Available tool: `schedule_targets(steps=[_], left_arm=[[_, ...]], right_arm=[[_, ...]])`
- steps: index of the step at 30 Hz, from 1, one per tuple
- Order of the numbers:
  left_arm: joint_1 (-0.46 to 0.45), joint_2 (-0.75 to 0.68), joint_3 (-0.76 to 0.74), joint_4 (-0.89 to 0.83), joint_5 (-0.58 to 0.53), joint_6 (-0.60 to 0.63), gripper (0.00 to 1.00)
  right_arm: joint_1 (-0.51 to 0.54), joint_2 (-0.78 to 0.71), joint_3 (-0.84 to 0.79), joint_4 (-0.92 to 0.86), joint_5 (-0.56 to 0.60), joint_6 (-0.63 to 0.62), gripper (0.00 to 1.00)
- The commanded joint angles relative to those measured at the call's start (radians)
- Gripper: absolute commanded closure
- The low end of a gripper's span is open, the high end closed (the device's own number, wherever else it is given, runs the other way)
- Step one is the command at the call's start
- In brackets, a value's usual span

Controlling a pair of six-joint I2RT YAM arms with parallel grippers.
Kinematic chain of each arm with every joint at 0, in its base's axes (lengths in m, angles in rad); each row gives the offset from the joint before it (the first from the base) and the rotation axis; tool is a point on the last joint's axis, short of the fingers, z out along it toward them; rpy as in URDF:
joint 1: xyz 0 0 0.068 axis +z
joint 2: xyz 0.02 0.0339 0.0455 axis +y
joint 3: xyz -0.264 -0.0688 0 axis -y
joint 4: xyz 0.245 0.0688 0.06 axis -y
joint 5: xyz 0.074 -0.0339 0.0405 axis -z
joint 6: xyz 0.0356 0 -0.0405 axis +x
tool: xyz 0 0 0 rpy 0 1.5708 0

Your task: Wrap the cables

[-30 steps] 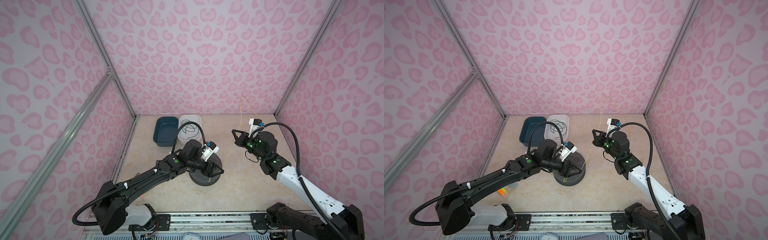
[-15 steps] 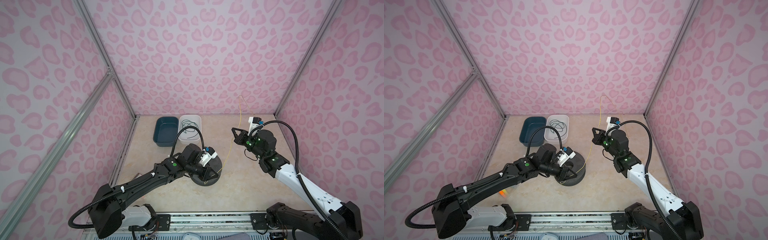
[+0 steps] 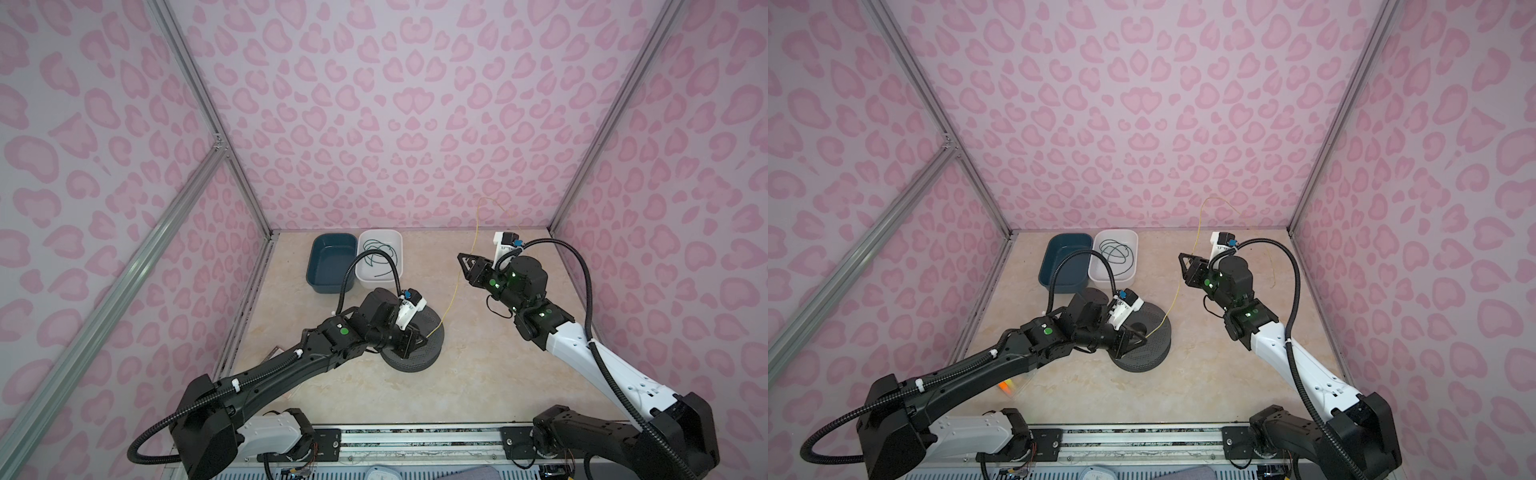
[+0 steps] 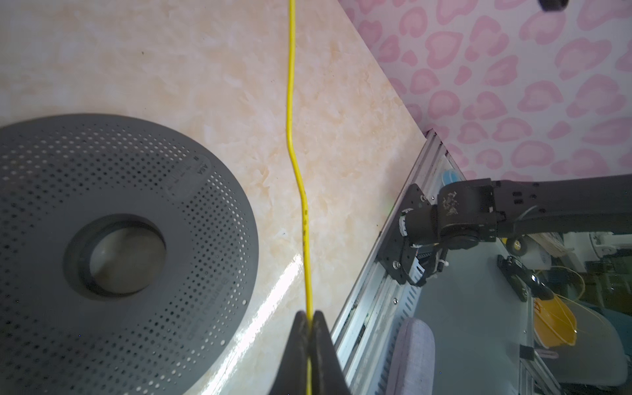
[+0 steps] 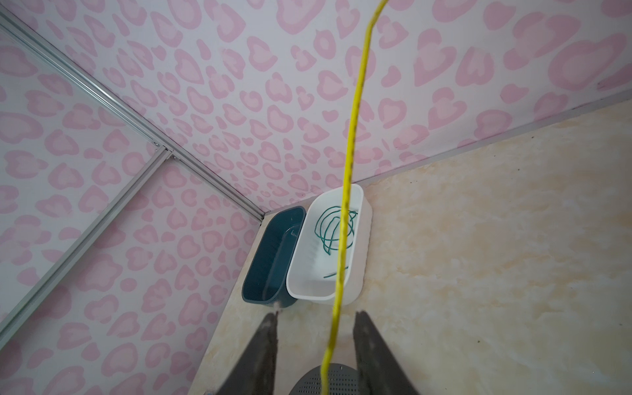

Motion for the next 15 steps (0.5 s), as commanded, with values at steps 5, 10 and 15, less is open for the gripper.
schedule_targets(steps=[5,10,15], left_arm=[[0.009,0.140,0.155,0.033,0.004,0.108,0.96],[0.021,0.190,0.215,0.030,0.046,0.130,0.96],[0.028,0.196,0.238,0.027,0.076,0.140,0.96]], right_arm=[[0.001,-0.095,-0.101,-0.041,-0.057,0.068,0.40],[0.001,-0.160,-0.203,-0.009,-0.130,0.175,0.36],[0.001,-0.144,-0.287,0.148,-0.185,0.344,0.38]])
